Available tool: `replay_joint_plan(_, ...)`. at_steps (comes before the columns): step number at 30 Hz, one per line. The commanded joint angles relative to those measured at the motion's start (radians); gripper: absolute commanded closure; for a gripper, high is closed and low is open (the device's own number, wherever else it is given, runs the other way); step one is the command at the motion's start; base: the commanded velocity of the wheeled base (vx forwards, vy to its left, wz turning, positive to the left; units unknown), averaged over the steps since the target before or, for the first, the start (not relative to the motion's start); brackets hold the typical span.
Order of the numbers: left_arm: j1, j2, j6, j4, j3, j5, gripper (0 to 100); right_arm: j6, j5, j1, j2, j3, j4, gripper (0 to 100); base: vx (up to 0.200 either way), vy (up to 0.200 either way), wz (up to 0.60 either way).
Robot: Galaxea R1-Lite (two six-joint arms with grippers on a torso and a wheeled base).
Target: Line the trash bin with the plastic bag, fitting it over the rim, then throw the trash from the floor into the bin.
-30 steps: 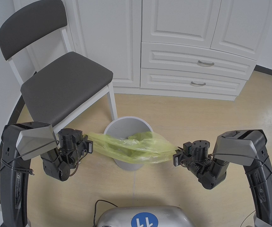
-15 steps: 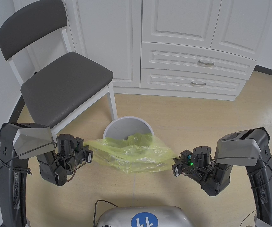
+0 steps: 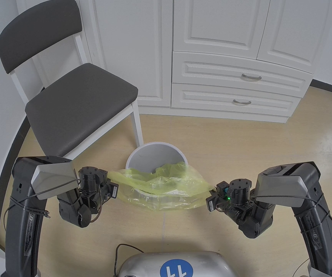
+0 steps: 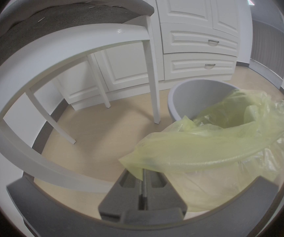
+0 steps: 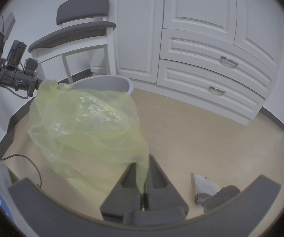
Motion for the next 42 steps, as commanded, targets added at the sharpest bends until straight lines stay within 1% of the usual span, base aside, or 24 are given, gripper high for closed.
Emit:
replay_joint_plan(1,0.0,0.055,-0.002,0.0,-0.051,0.02,100,-0.001,-0.016,-0.023,0.026,-0.043,0.0,100,0.0,0.0,0.0)
replay_joint_plan(11,0.003,0.072,-0.005,0.0,-0.069,0.02,100,0.001,-0.016,-0.032,0.026,-0.055,-0.001,100,0.0,0.0,0.0)
replay_joint_plan(13,0.001,0.065,-0.011,-0.002,-0.066,0.02,100,0.012,-0.011,-0.029,0.024,-0.06,-0.009,100,0.0,0.0,0.0)
replay_joint_plan(15,-0.002,0.054,-0.022,-0.005,-0.06,0.02,100,0.044,-0.014,-0.021,0.013,-0.064,-0.015,100,0.0,0.0,0.0)
replay_joint_plan(17,-0.002,0.054,-0.022,-0.005,-0.06,0.02,100,0.044,-0.014,-0.021,0.013,-0.064,-0.015,100,0.0,0.0,0.0)
replay_joint_plan(18,-0.005,0.023,-0.033,-0.018,-0.04,0.017,100,0.064,-0.011,-0.016,-0.022,-0.044,-0.009,100,0.0,0.0,0.0)
replay_joint_plan(22,-0.014,-0.032,-0.037,-0.025,0.0,0.009,100,0.067,-0.002,-0.018,-0.074,0.0,0.008,100,0.0,0.0,0.0)
replay_joint_plan(23,-0.016,-0.037,-0.039,-0.025,0.003,0.009,100,0.068,-0.002,-0.018,-0.075,-0.002,0.014,0,0.0,0.0,0.0)
replay_joint_plan(25,-0.019,-0.043,-0.051,-0.025,0.003,0.009,100,0.078,0.001,-0.023,-0.077,-0.008,0.013,0,0.0,0.0,0.0)
replay_joint_plan(28,-0.026,-0.041,-0.066,-0.023,-0.002,0.009,100,0.09,0.042,-0.041,-0.092,0.009,0.008,0,0.0,0.0,0.0)
replay_joint_plan(29,-0.026,-0.041,-0.066,-0.023,-0.002,0.009,100,0.09,0.045,-0.043,-0.095,0.009,0.008,0,0.0,0.0,0.0)
replay_joint_plan(32,-0.026,-0.038,-0.068,-0.021,-0.007,0.009,100,0.091,0.144,-0.082,-0.16,0.081,0.008,0,0.0,0.0,0.0)
replay_joint_plan(33,-0.028,-0.038,-0.068,-0.021,-0.007,0.009,100,0.091,0.159,-0.087,-0.169,0.089,0.008,0,0.0,0.0,0.0)
replay_joint_plan(34,-0.026,-0.035,-0.068,-0.02,-0.008,0.009,100,0.095,0.208,-0.104,-0.201,0.121,0.007,0,0.0,0.0,0.0)
replay_joint_plan(35,-0.026,-0.034,-0.068,-0.017,-0.01,0.009,100,0.101,0.24,-0.116,-0.22,0.141,0.007,0,0.0,0.0,0.0)
replay_joint_plan(36,-0.025,-0.034,-0.068,-0.015,-0.011,0.009,100,0.102,0.252,-0.119,-0.226,0.147,0.008,0,0.0,0.0,0.0)
replay_joint_plan(37,-0.022,-0.031,-0.068,-0.012,-0.014,0.009,100,0.113,0.303,-0.136,-0.253,0.175,0.008,0,0.0,0.0,0.0)
replay_joint_plan(38,-0.019,-0.027,-0.068,-0.009,-0.019,0.009,100,0.134,0.38,-0.156,-0.283,0.207,0.005,0,0.0,0.0,0.0)
replay_joint_plan(39,-0.019,-0.027,-0.068,-0.009,-0.019,0.009,100,0.134,0.38,-0.156,-0.283,0.207,0.005,0,0.0,0.0,0.0)
replay_joint_plan(40,-0.014,-0.014,-0.068,-0.008,-0.027,0.009,100,0.173,0.489,-0.19,-0.321,0.242,0.004,0,0.0,0.0,0.0)
replay_joint_plan(42,-0.011,-0.006,-0.068,-0.006,-0.031,0.009,100,0.207,0.582,-0.22,-0.352,0.272,0.004,0,0.0,0.0,0.0)
